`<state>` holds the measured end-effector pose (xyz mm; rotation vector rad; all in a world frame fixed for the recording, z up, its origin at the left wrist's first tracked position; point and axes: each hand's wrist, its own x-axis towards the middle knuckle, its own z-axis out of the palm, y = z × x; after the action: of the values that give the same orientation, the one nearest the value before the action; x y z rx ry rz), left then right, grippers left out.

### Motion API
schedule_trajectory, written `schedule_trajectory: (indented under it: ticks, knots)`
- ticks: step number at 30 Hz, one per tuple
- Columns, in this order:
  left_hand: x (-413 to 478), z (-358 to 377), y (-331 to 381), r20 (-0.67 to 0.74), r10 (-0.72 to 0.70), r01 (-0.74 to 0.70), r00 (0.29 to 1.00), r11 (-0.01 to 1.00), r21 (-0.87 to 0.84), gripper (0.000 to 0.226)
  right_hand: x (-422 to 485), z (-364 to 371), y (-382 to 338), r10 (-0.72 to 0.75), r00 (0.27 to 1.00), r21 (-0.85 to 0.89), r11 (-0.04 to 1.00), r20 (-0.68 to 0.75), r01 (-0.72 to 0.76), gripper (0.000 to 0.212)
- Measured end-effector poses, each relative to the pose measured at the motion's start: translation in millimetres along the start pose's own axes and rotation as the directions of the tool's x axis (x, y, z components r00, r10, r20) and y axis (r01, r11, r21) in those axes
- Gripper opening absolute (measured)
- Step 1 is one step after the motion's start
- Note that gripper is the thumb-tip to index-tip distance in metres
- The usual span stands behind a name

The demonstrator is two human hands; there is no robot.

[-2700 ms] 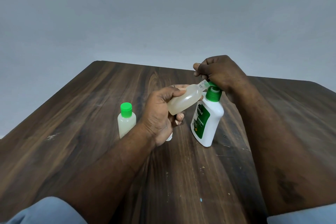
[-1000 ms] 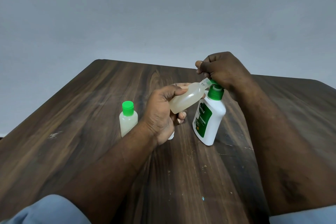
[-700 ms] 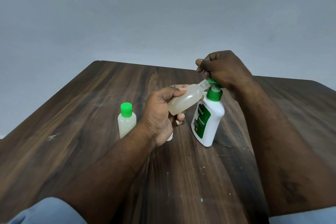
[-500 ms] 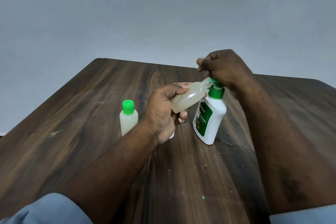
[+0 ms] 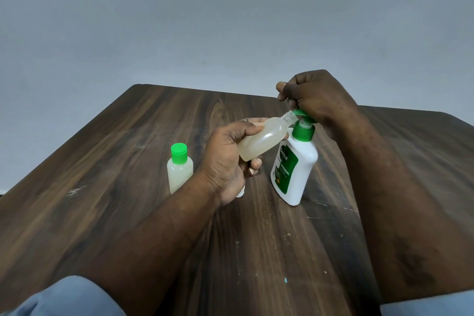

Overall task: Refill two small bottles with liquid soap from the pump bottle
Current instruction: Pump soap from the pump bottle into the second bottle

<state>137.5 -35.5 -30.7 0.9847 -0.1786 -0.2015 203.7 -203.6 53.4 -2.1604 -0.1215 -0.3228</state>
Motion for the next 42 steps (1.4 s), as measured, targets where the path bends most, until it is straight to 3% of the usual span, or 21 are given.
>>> schedule_trajectory:
  ticks: [42]
  knots:
    - [-1.4, 2.1, 0.5, -0.011, 0.009, -0.009, 1.000, 1.000, -0.004, 0.062, -1.6, 2.1, 1.0, 0.005, 1.000, -0.030, 1.000, 0.028, -0.004, 0.024]
